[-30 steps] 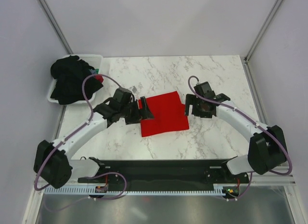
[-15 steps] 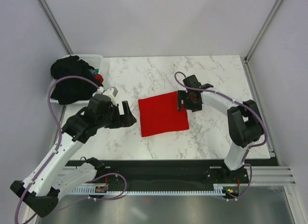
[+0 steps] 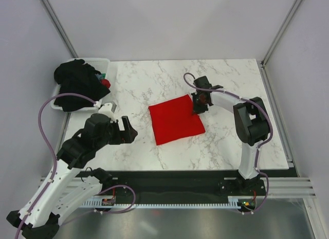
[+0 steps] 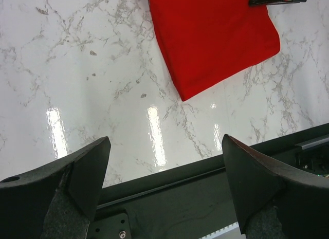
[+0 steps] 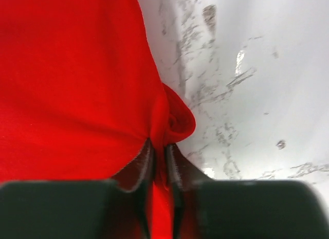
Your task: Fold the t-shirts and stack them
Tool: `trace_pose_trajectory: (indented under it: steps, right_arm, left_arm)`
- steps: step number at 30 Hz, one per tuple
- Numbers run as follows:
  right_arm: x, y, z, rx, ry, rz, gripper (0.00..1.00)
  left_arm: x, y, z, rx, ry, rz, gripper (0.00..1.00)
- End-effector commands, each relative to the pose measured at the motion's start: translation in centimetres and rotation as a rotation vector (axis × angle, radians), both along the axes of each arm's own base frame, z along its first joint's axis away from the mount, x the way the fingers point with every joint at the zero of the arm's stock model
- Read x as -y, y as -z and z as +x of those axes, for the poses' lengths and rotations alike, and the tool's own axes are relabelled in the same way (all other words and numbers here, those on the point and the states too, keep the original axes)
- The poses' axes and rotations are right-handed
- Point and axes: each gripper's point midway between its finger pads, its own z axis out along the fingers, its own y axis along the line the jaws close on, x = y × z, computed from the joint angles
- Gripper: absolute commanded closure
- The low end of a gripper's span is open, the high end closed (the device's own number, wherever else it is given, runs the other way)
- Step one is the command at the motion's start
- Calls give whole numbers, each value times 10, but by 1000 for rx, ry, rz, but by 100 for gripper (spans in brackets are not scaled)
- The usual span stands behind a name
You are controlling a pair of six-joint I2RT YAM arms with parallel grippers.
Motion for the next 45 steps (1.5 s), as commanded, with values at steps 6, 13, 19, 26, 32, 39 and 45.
trace_pose_trajectory:
  steps: [6,13,19,26,32,39,45]
  right_arm:
    - [95,-4,53,75,160,-290,100]
    - [140,-22,110,161,232,-449,100]
    - [178,-53,171,266,321,-497,100]
    - [238,-77,202,337,366,-708,100]
    - [274,-79,221,402,393,-774,100]
    - [307,-98,238,495,442,-976,100]
    - [329,-118,241,575,553,-1064,100]
  left_arm:
    - [-3,-7,11,84,-8,14,4]
    - [-6,-13,9,109,-20,-2,4]
    - [-10,-18,8,136,-42,-14,4]
    - [-12,-18,8,140,-54,-15,4]
    - [-15,-17,9,138,-66,-12,4]
    - [-16,-18,9,143,-72,-15,4]
    - [-18,-19,9,148,-80,-19,5]
